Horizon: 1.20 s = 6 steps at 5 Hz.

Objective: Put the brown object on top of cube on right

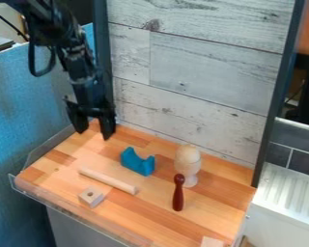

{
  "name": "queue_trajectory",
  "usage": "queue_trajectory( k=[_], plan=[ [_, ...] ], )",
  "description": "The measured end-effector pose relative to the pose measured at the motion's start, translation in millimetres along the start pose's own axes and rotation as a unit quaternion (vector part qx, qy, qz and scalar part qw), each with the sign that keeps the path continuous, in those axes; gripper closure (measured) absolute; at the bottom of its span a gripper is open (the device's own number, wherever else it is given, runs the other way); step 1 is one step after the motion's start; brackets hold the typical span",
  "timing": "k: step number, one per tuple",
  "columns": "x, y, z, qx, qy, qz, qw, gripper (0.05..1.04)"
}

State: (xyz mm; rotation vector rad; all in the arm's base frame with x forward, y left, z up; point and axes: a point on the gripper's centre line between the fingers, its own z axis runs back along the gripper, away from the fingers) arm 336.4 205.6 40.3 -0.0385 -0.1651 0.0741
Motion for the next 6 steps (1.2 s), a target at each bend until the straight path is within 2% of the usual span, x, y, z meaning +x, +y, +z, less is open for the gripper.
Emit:
queue_trajectory(
  k=[2,5,6],
  plan=[
    [-10.7,-36.8,6.9,0.007,-0.014,-0.076,0.9970,0.083],
    [-8.1,-91.0,6.8,-0.004,0.014,-0.100,0.9948,0.083],
    [-6.6,-114.0,11.2,-0.003,0.013,-0.116,0.9931,0.083]
  ],
)
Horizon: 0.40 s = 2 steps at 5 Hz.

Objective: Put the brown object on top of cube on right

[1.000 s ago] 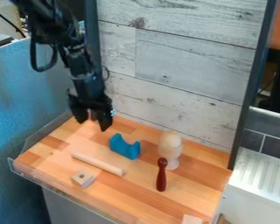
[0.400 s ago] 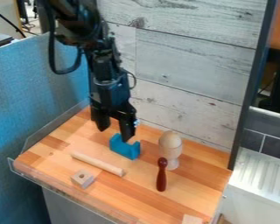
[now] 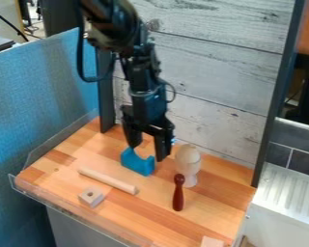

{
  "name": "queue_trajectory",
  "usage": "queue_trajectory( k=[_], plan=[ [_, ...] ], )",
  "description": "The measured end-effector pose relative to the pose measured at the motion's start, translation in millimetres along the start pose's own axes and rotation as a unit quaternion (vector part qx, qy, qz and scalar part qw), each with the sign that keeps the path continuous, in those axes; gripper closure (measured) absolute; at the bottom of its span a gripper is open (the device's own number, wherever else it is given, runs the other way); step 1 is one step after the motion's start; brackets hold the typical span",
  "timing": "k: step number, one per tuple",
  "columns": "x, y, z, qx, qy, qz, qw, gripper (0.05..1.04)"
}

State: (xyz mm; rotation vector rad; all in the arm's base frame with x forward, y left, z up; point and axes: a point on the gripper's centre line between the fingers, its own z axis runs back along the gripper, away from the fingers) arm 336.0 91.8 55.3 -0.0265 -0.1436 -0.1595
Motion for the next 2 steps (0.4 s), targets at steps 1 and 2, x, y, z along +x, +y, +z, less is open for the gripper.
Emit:
queue_trajectory(
  k=[1,2],
  plan=[
    [1.0,-17.9,2.4,0.008,-0.006,-0.017,0.9998,0.083],
    [4.7,-28.6,-3.0,0.029,-0.008,-0.026,0.9992,0.083]
  ],
)
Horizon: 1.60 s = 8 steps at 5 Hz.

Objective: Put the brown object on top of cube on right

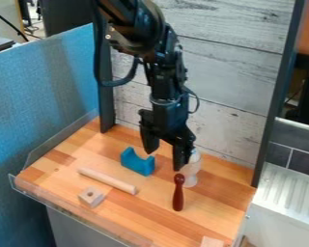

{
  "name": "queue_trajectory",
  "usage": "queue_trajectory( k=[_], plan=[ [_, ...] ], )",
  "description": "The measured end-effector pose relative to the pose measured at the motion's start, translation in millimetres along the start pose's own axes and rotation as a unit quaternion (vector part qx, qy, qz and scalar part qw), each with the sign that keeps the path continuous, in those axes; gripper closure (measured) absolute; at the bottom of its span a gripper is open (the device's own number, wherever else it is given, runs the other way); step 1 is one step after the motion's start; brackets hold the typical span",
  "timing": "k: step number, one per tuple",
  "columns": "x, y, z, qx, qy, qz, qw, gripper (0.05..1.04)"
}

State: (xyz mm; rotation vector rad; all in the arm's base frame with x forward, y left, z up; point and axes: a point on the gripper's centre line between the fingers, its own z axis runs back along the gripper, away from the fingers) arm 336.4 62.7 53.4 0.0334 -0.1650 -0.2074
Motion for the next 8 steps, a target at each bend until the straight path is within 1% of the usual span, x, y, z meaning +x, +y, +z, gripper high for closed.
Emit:
queue_trajectory(
  k=[1,2,3,4,5,7,8],
  plan=[
    [6.0,-6.2,-0.6,0.019,-0.003,-0.006,0.9998,0.083],
    [4.0,-12.5,-19.8,0.026,0.021,-0.013,0.9993,0.083],
    [6.5,-12.9,-30.3,0.033,0.033,-0.015,0.9988,0.083],
    [5.8,-12.5,-38.3,0.032,0.043,-0.018,0.9984,0.083],
    [2.3,-10.7,-47.0,0.036,0.052,-0.020,0.9978,0.137],
    [2.9,-10.2,-47.6,0.036,0.050,-0.024,0.9978,0.732],
    [1.8,-9.4,-47.9,0.031,0.050,-0.020,0.9981,0.789]
  ],
)
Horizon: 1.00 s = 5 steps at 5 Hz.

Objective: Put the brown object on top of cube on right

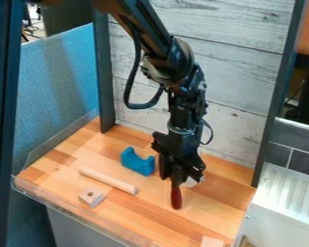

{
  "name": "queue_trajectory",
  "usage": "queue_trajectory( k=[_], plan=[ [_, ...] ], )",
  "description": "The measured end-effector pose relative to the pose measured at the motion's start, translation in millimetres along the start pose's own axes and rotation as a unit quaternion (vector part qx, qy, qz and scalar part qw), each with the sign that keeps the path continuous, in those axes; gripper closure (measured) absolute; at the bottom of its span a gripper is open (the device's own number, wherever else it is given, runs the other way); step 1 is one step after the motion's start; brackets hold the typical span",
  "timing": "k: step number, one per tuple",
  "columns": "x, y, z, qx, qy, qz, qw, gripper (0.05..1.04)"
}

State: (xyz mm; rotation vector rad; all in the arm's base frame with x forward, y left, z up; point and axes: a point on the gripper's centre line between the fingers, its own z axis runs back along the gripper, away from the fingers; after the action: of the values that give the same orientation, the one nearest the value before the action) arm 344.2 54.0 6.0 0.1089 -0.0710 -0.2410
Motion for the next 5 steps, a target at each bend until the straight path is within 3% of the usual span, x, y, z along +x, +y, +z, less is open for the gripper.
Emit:
queue_trajectory(
  k=[1,2,5],
  plan=[
    [-4.5,-4.0,0.4,-0.015,0.005,0.000,0.9999,0.789],
    [-13.4,-10.4,15.9,-0.029,-0.001,-0.008,0.9995,0.789],
    [-41.4,-43.5,56.6,-0.033,-0.049,-0.078,0.9952,0.789]
  ],
)
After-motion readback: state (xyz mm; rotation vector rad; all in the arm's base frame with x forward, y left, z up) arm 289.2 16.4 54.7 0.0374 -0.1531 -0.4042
